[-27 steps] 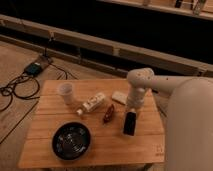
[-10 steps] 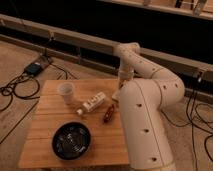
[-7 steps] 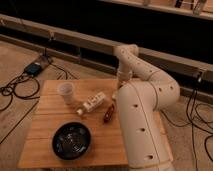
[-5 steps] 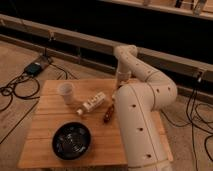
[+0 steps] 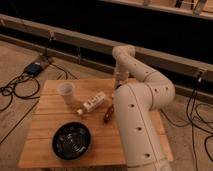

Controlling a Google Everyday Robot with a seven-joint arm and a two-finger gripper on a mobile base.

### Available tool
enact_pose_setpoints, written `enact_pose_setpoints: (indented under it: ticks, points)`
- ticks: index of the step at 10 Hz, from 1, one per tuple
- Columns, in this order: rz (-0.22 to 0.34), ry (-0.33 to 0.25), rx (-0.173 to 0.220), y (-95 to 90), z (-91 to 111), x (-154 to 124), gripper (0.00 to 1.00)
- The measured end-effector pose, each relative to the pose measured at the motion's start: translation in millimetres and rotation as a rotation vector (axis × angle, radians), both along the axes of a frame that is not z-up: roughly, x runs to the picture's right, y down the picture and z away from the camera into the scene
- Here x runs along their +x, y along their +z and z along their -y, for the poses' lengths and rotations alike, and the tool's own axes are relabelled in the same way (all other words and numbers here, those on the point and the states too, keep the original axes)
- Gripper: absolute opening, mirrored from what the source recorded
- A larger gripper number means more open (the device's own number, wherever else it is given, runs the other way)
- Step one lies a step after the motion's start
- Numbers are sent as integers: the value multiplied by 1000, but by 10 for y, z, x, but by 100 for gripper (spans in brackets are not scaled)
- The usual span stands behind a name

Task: Place the eraser on the white sponge

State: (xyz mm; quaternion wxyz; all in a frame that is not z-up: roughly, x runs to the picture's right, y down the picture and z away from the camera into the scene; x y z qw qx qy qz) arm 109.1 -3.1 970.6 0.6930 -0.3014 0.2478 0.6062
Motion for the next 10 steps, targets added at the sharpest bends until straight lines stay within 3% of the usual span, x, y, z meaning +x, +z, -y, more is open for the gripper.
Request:
enact_pose_setpoints:
  ticks: [2,6,10]
  points:
    - [-1,-16,11,10,4,37,78]
    - [-2,-25,20,6,-22,75,80]
    - [21,-10,61,-17,30,57,80]
